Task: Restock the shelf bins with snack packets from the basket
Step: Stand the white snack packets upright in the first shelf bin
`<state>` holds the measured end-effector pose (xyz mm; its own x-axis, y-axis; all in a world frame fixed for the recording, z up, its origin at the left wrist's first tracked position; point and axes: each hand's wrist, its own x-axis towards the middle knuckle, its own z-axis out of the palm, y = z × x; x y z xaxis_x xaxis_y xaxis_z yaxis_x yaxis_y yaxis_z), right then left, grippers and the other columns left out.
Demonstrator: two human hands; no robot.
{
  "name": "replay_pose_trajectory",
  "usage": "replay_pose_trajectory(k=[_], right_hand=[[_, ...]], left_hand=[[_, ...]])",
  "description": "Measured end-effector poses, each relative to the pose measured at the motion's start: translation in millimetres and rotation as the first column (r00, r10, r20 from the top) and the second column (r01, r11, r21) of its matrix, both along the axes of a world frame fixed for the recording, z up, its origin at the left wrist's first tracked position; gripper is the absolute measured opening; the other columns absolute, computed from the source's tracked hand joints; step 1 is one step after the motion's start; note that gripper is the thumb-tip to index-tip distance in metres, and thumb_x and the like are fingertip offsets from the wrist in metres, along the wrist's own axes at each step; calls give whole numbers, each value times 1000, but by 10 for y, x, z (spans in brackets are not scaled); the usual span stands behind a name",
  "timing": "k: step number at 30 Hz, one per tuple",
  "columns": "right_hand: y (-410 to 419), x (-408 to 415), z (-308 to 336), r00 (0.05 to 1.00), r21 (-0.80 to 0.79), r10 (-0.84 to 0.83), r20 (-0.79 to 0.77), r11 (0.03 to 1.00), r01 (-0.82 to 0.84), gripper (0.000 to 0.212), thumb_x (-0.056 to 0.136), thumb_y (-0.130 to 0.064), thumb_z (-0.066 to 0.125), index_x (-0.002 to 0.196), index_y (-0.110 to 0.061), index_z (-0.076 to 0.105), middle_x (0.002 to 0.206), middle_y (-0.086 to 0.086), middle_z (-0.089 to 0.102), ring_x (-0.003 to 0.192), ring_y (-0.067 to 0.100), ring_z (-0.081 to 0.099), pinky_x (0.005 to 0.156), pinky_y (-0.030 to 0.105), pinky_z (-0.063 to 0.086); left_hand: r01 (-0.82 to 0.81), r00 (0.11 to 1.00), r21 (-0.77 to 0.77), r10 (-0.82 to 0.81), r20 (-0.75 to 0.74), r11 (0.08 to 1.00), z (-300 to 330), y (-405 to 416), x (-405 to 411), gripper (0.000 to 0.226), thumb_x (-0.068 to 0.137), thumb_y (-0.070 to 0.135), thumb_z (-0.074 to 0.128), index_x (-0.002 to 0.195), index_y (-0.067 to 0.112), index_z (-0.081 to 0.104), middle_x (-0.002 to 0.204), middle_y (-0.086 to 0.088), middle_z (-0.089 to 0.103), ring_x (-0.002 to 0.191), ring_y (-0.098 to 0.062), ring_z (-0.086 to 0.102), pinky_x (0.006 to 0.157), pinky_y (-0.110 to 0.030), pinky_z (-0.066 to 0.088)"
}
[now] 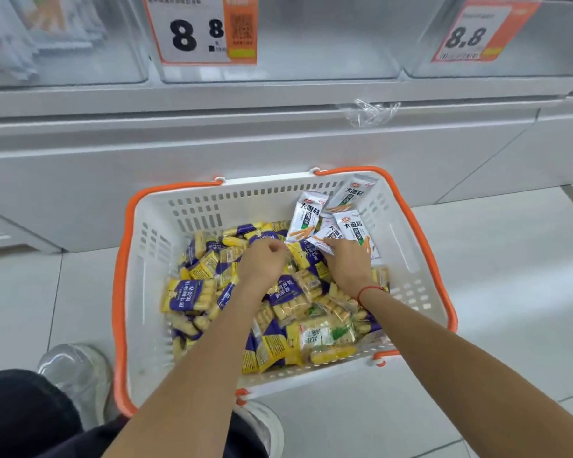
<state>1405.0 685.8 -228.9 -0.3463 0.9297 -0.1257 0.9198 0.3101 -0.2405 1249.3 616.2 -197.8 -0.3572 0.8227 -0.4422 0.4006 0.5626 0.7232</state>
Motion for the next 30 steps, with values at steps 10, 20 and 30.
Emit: replay_pose_trajectory(k=[10, 20, 30], right_hand=[[-314, 251, 612, 848, 181, 375, -374, 927, -330, 44, 84, -4, 66, 124, -21, 63, 117, 0, 68, 97, 19, 68, 79, 20, 47], [-460, 42, 927, 754, -512, -189, -629, 831, -219, 42, 92, -10, 56, 129, -27, 50, 139, -8, 40, 128, 7, 38, 91, 18, 39], [260, -302, 632, 584, -785, -730, -357, 573, 236, 15, 97, -3, 42, 103, 0, 55, 115, 27, 53, 99, 30, 60, 81, 36, 50]], left_hand=[[-101, 535, -248, 263, 803, 963, 485, 64, 39, 45, 99, 47, 41, 123, 11, 51, 114, -17, 61, 97, -26, 62, 82, -39, 55], [-234, 645, -147, 267, 716, 961, 381, -119, -71, 32, 101, 5, 41, 133, 5, 47, 125, -19, 61, 99, -30, 62, 80, -42, 53], [-375, 554, -194, 386, 737, 907, 117, -91, -223, 23, 103, 24, 37, 99, 15, 57, 84, -8, 65, 72, -23, 60, 75, -37, 50]])
